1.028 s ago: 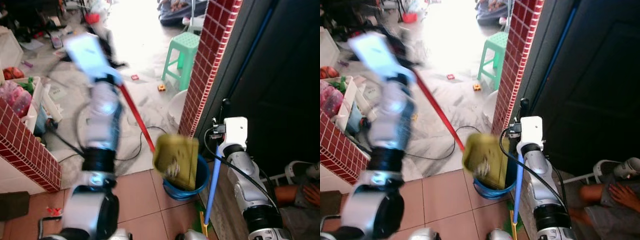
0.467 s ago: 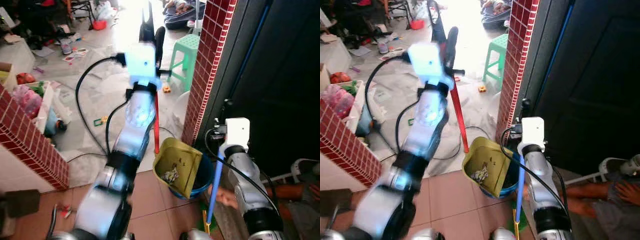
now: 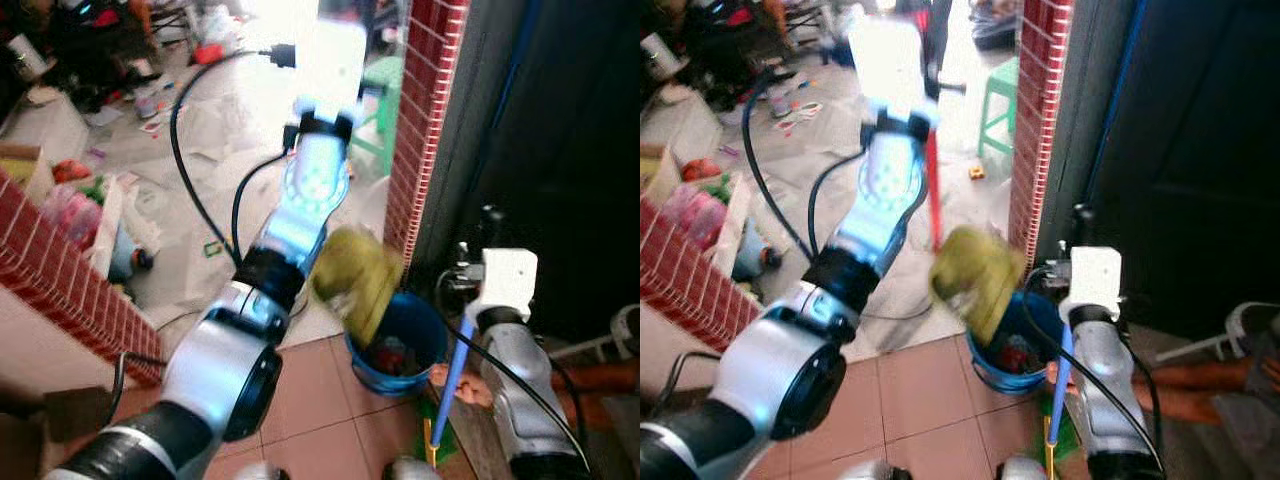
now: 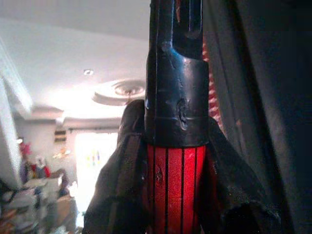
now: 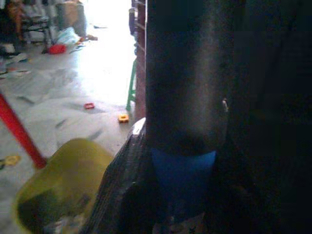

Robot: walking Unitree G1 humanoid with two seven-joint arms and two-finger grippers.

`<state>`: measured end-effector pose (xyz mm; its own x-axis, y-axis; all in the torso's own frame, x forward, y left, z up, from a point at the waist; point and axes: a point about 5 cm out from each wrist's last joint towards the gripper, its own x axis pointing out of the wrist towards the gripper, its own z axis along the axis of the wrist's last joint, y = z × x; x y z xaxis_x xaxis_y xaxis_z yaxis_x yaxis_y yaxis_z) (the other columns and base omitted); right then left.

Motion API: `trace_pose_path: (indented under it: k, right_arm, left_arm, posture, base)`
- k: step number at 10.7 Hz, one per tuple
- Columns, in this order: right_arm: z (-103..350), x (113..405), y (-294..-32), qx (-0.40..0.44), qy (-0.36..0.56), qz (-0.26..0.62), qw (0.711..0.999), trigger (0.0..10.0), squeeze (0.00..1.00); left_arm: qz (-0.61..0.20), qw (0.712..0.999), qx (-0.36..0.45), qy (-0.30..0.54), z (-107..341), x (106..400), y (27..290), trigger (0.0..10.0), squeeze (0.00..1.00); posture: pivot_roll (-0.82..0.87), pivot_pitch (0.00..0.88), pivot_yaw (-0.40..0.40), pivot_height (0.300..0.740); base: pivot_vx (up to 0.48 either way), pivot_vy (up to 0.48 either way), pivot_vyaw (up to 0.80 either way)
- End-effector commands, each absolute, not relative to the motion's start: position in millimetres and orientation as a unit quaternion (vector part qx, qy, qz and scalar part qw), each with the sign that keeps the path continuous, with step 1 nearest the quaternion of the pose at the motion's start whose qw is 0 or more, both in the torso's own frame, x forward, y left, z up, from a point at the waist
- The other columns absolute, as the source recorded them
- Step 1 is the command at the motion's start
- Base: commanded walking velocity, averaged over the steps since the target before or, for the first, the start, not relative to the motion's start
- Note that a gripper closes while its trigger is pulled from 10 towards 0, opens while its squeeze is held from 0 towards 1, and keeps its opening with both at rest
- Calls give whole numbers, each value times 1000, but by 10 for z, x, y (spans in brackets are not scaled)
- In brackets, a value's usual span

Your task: Sweep floor

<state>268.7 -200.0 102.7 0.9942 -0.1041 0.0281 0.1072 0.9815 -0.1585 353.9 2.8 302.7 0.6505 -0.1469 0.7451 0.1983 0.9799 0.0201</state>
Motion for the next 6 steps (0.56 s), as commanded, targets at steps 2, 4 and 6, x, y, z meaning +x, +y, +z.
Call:
trace_pose_path:
  k: [2,4,6]
  right_arm:
    - [1093,2550,-2006,-71,-13,-64,995,10000,0]
    - [1104,2451,-2003,-68,-8,-70,995,10000,0]
    - [1108,2413,-1982,-61,-5,-67,996,10000,0]
  left_arm:
    - [-146,870,-86,-464,3298,3271,-421,10000,0]
    - [-194,836,-73,-508,3287,3065,-621,10000,0]
    - [-214,822,-78,-522,3265,2966,-717,10000,0]
  posture:
    - [-335,64,169,740]
    - [-348,83,181,740]
    - [-348,84,185,740]
  base:
    - [0,0,0]
    - [0,0,0]
    - [0,0,0]
